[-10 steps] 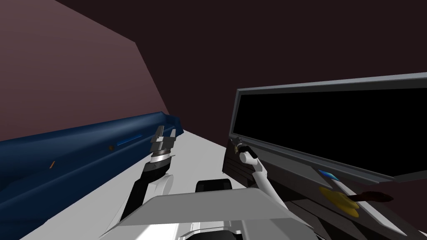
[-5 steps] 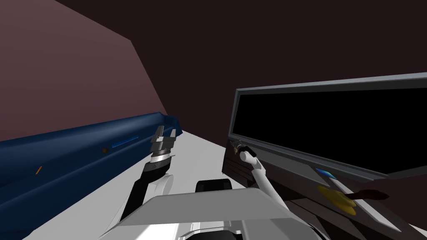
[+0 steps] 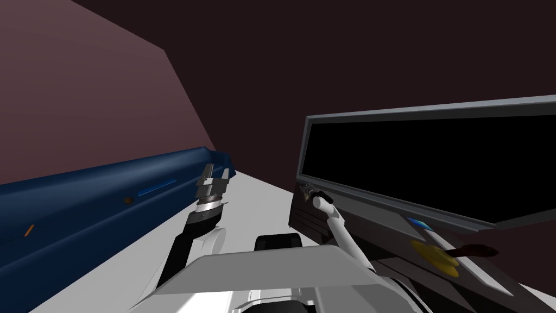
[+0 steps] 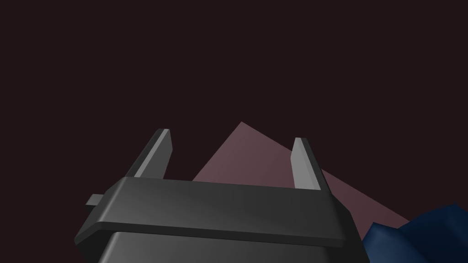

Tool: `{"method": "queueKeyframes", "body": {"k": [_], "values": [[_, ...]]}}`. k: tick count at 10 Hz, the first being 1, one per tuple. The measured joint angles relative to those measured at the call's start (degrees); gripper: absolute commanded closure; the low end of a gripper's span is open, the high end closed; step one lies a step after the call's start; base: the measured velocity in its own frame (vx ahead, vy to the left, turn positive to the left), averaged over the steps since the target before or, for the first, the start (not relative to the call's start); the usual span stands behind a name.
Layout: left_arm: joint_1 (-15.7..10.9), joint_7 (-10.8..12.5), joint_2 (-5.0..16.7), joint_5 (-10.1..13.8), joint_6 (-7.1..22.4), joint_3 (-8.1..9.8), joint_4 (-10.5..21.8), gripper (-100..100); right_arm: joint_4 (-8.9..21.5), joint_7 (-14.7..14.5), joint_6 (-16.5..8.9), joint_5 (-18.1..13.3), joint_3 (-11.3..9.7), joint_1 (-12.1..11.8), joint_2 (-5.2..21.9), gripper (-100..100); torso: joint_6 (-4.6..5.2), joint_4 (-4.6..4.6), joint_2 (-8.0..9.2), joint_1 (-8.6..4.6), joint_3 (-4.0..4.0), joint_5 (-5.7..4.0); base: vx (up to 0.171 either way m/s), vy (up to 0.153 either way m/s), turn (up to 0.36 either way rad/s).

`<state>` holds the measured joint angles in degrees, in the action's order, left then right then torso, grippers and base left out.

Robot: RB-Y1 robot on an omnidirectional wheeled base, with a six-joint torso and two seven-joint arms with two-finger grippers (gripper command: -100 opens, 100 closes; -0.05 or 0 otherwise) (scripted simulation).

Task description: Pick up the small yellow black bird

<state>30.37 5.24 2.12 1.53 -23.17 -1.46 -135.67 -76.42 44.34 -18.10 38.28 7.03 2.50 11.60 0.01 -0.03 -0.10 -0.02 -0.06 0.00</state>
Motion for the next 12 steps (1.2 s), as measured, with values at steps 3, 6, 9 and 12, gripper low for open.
{"method": "queueKeyframes", "body": {"k": [3, 6, 9, 12], "values": [[0.0, 0.0, 0.0, 0.0, 0.0, 0.0, 0.0, 0, 4.55, 4.44, -2.62, 2.64, 1.21, 1.21, 0.22, -100, 0.0, 0.0, 0.0, 0.03, 0.0, 0.01, 0.025, 0.005, -0.038], [0.0, 0.0, 0.0, 0.0, 0.0, 0.0, 0.0, 0, 8.83, 8.64, -5.09, 4.79, 2.6, 2.8, 0.54, -100, 0.0, 0.0, -0.02, 0.01, -0.01, 0.0, 0.031, 0.0, -0.049], [0.0, 0.0, 0.0, 0.0, 0.0, 0.0, 0.0, 0, 12.82, 12.87, -7.36, 7.6, 3.7, 3.92, 1.21, -100, 0.0, -0.01, -0.05, 0.02, -0.03, 0.01, 0.036, 0.005, -0.044], [0.0, 0.0, 0.0, 0.0, 0.0, 0.0, 0.0, 0, 15.64, 17.04, -9.47, 8.61, 4.95, 4.42, 1.1, -100, 0.0, 0.0, 0.01, 0.07, 0.01, 0.01, 0.033, 0.014, -0.051]]}}
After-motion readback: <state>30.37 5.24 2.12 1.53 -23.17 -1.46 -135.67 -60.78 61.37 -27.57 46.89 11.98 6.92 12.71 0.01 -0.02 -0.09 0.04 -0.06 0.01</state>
